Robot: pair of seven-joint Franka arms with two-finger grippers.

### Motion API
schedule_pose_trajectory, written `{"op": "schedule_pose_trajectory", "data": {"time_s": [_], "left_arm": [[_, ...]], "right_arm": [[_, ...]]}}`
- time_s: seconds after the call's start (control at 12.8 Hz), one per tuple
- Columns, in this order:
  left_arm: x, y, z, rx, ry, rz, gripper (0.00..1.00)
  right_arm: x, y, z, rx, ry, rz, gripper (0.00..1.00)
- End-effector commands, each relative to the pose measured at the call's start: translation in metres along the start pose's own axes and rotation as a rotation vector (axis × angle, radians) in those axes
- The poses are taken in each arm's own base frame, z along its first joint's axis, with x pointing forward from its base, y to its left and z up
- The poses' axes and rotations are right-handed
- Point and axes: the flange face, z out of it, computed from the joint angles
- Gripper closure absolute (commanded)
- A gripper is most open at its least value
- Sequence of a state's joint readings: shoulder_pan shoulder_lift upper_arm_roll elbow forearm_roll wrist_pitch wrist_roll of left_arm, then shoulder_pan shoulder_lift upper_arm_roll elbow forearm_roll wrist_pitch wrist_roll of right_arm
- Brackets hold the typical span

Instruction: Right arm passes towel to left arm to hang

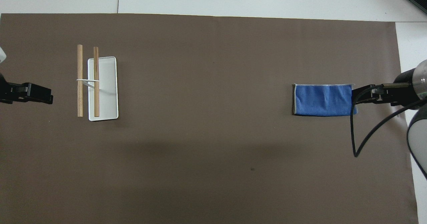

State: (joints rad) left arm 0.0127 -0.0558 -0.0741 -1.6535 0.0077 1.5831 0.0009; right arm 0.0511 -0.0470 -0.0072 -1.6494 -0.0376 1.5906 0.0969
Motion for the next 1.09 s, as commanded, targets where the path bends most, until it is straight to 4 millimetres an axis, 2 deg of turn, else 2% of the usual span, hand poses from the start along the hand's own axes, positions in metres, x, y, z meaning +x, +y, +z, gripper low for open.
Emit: {"op": "schedule_pose_trajectory", "data": {"time_s": [0.0, 0.62, 1.01], "left_arm": [[-0.005, 0.000, -0.001, -0.008, -0.005, 0.002, 0.00], [-0.005, -0.005, -0.001, -0.009, -0.008, -0.006, 0.00], [-0.005, -0.005, -0.001, -0.009, -0.008, -0.006, 0.00]], "right_arm": [[-0.007, 0.004, 0.000, 0.023, 0.004, -0.016, 0.00], [-0.007, 0.003, -0.001, 0.023, 0.005, -0.016, 0.00], [-0.006, 0.013, 0.002, 0.023, 0.005, 0.003, 0.00]]}}
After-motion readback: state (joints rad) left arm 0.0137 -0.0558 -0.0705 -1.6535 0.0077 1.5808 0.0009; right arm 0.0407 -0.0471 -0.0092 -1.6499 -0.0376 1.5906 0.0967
